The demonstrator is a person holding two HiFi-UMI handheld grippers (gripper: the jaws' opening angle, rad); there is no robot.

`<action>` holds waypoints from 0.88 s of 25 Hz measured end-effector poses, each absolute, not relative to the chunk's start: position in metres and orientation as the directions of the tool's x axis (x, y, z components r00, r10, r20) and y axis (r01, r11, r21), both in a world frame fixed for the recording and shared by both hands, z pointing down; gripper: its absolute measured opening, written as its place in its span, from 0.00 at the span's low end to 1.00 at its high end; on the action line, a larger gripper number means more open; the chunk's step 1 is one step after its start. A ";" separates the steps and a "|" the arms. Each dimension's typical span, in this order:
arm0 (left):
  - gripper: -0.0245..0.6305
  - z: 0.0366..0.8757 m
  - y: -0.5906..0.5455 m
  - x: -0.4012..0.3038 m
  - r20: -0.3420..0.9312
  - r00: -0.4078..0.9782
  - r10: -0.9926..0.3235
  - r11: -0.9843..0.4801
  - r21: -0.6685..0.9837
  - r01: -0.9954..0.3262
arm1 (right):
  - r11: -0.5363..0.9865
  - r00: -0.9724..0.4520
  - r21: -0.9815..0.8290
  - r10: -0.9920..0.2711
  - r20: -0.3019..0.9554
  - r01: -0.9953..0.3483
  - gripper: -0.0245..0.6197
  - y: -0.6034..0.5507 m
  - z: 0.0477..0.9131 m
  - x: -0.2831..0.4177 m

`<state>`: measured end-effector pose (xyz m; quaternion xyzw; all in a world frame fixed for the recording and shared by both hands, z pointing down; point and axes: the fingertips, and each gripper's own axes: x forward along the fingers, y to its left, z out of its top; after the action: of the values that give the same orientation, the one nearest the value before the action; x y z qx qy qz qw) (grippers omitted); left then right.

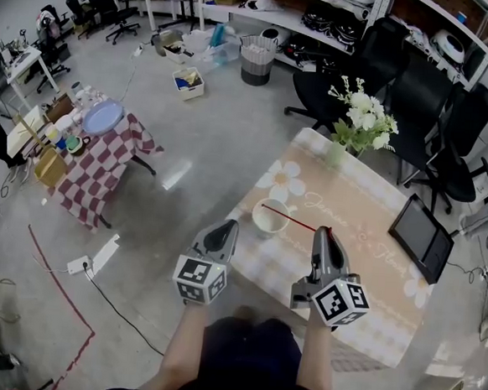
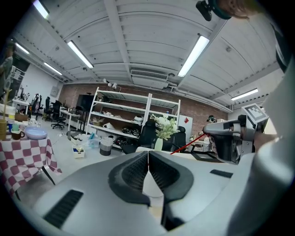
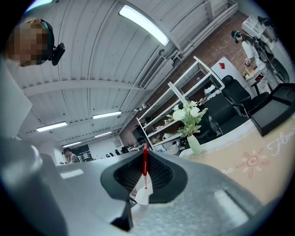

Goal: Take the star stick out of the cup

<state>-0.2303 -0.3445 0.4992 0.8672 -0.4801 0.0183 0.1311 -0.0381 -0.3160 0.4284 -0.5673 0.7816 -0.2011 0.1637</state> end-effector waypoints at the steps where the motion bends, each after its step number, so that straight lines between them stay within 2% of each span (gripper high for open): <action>1: 0.06 0.497 -0.346 -0.231 0.152 0.536 -0.830 -0.503 0.211 -0.838 | 0.277 -0.301 -0.496 -0.953 -0.033 -0.823 0.06 -0.317 0.426 -0.037; 10: 0.06 0.471 -0.354 -0.219 0.090 0.547 -0.832 -0.519 0.222 -0.826 | 0.283 -0.280 -0.468 -0.957 -0.079 -0.837 0.06 -0.320 0.405 -0.028; 22: 0.06 0.459 -0.366 -0.159 0.072 0.640 -0.765 -0.616 0.210 -0.760 | 0.155 -0.142 -0.420 -0.988 -0.062 -0.894 0.06 -0.312 0.399 0.030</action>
<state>-0.1589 -0.3664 0.4593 0.8987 -0.4241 -0.0122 0.1111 0.0297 -0.3116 0.3986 -0.6342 0.7419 -0.1430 0.1641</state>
